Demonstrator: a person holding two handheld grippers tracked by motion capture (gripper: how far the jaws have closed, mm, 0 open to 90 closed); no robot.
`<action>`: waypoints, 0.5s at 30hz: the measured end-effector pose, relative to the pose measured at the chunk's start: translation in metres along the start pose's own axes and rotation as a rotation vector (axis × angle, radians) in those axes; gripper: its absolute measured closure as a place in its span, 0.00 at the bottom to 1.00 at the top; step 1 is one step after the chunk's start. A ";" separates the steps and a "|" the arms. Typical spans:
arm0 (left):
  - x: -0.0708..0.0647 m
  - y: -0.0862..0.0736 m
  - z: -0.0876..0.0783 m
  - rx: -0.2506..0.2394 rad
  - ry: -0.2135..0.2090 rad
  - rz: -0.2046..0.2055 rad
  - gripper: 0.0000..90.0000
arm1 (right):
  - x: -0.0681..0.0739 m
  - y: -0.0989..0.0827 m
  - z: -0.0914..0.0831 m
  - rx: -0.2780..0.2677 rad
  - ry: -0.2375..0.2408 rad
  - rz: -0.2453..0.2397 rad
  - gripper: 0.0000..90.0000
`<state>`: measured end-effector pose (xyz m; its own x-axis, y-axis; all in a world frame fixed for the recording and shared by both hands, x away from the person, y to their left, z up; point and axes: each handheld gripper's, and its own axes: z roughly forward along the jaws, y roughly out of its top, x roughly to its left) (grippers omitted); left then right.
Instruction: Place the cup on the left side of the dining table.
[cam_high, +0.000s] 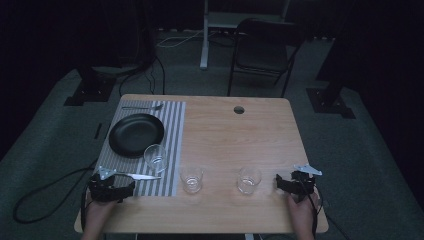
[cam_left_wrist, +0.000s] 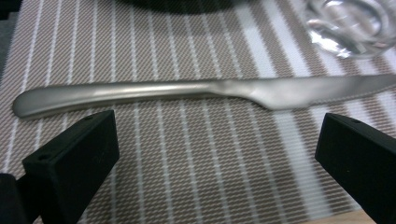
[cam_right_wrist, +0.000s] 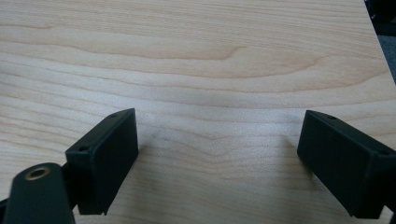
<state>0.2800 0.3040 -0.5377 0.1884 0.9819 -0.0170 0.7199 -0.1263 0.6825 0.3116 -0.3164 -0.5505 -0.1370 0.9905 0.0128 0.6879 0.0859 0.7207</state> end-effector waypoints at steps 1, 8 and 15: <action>0.001 -0.001 0.000 -0.004 0.006 -0.003 0.00 | 0.000 0.000 0.000 0.000 0.000 0.000 0.13; 0.012 -0.008 0.003 -0.014 0.018 0.025 0.00 | 0.000 0.000 0.000 0.000 0.000 0.000 0.13; 0.016 -0.012 0.000 -0.009 0.028 0.011 0.00 | 0.000 0.000 0.000 0.000 0.000 0.000 0.13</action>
<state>0.2741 0.3211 -0.5464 0.1774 0.9841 0.0111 0.7117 -0.1361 0.6891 0.3116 -0.3164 -0.5505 -0.1367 0.9905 0.0128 0.6880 0.0856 0.7207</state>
